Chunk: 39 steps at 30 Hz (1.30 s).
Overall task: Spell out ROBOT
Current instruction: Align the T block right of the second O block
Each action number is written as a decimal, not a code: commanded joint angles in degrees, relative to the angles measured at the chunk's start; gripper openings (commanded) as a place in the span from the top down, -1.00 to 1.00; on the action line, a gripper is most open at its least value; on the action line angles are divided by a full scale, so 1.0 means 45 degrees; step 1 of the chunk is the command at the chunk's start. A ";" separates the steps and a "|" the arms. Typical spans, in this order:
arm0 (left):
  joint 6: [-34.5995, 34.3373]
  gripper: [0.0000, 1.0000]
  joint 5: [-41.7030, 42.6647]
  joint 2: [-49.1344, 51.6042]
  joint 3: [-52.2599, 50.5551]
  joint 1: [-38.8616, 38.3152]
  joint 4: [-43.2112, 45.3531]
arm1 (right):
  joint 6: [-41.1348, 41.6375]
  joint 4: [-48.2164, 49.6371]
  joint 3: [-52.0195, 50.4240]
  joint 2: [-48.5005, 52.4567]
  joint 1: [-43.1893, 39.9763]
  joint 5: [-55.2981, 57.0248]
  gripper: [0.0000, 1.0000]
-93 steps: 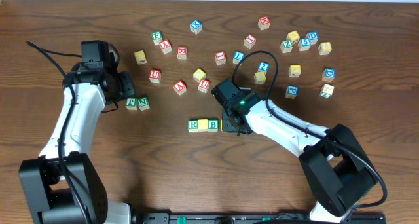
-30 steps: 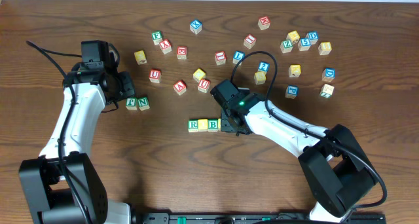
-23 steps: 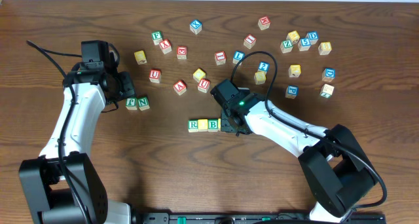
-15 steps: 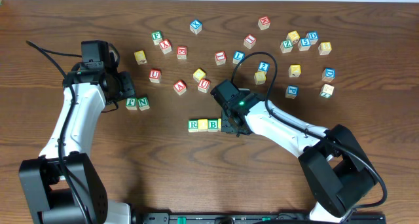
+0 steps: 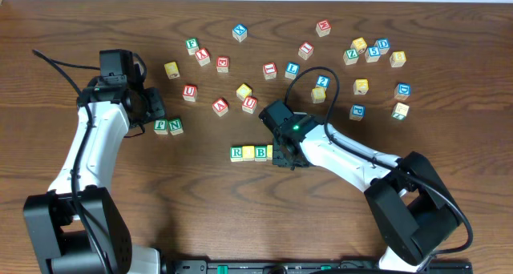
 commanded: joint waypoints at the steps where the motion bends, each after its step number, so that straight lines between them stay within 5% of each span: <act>1: 0.0087 0.10 -0.0053 -0.0107 0.0228 0.0010 -0.0034 | 0.0160 -0.0005 -0.0073 0.0146 0.0131 -0.0029 0.35; 39: 0.0087 0.11 -0.0053 -0.0102 0.0228 0.0010 -0.0034 | 0.0151 0.0019 -0.0068 0.0131 0.0068 -0.0029 0.14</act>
